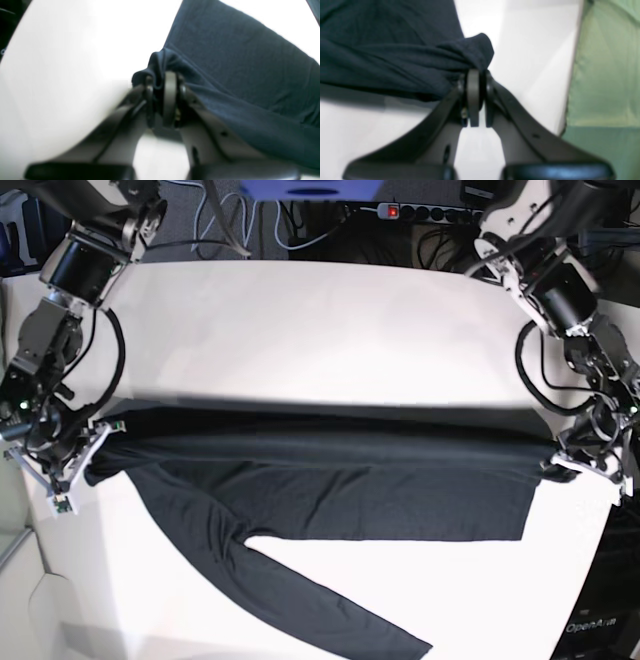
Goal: Fold the T-shirt properly
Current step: 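Lower the folded edge with both grippers and hold it flat, then drag the held shirt edge with both grippers toward the robot base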
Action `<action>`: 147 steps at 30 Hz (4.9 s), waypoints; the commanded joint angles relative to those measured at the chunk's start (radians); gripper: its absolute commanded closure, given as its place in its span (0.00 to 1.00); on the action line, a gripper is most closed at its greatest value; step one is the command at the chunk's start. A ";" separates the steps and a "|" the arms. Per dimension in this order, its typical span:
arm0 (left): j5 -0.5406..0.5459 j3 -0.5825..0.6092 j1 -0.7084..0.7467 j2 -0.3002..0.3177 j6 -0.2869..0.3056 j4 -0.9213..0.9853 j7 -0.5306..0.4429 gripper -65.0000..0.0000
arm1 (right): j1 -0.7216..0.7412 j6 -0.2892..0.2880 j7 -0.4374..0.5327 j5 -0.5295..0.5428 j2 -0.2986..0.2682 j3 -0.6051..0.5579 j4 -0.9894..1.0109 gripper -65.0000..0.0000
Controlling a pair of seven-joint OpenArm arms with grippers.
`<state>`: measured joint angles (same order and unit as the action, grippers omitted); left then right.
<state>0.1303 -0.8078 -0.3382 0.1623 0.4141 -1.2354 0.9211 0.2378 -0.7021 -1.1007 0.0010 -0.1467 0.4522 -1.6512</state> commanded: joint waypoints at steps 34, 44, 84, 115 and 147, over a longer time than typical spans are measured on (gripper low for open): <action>0.010 0.144 -0.045 0.013 -0.174 0.026 -0.238 0.64 | 0.010 0.004 0.095 0.000 -0.008 -0.042 -0.016 1.00; 0.010 0.147 -0.042 0.020 -0.175 0.026 -0.233 0.51 | 0.011 0.004 0.095 -0.002 -0.008 -0.040 -0.014 1.00; 0.002 0.230 -0.037 0.021 -0.185 0.075 -0.234 1.00 | 0.058 0.004 0.097 -0.002 -0.003 -0.122 0.197 1.00; -0.102 0.305 0.021 0.066 -0.175 0.276 -0.342 1.00 | -0.079 0.004 0.301 0.000 -0.070 -0.160 0.394 1.00; -0.099 0.298 0.549 0.064 -0.067 -0.212 -0.218 1.00 | -0.570 0.004 0.385 0.004 -0.043 0.000 0.088 1.00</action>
<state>0.0612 -0.5064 0.1978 0.2184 0.3527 -1.4509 0.6441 -0.3061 -0.7002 -0.6033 0.0872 -0.1806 0.4427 -1.5742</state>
